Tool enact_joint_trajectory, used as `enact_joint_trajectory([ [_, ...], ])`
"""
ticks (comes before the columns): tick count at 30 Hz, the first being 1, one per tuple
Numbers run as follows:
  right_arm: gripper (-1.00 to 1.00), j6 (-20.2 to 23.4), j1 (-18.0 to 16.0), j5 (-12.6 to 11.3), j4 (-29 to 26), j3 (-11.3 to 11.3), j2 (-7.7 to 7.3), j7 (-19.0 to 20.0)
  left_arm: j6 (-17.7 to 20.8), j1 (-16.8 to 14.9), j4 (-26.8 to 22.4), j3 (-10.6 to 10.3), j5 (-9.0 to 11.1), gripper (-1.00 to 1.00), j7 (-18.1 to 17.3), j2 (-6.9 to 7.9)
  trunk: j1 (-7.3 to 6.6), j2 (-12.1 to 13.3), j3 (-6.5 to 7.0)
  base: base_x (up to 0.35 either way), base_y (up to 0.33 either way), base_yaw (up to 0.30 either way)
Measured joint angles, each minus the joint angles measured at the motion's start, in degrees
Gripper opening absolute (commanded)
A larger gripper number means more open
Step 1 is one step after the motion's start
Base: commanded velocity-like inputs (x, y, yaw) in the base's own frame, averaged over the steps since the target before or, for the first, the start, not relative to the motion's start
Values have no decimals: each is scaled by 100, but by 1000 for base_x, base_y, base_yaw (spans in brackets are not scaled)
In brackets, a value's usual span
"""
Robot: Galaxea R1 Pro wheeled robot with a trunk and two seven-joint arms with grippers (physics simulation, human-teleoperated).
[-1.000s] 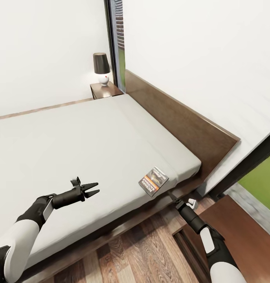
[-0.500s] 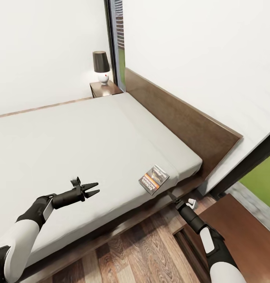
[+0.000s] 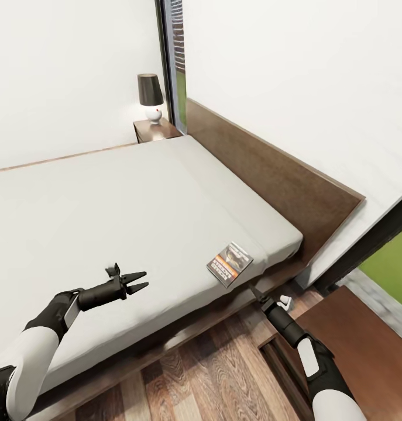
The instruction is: In the bedroom, move the book from the bed onto either nightstand, and place the two sandals side by side next to the bed.
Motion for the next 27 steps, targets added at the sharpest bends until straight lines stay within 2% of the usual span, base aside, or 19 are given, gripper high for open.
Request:
enact_joint_trajectory([
  [10, 100, 0, 0, 0, 0, 1, 0, 0, 0, 0, 0, -1, -1, 100, 0, 0, 220, -401, -180, 0, 0, 0],
  [19, 100, 0, 0, -1, 0, 1, 0, 0, 0, 0, 0, 1, 5, 100, 0, 4, 220, -403, -180, 1, 2, 0],
  [27, 100, 0, 0, 0, 0, 1, 0, 0, 0, -1, 3, 1, 8, 100, -1, 0, 220, -403, -180, 46, 99, 0],
])
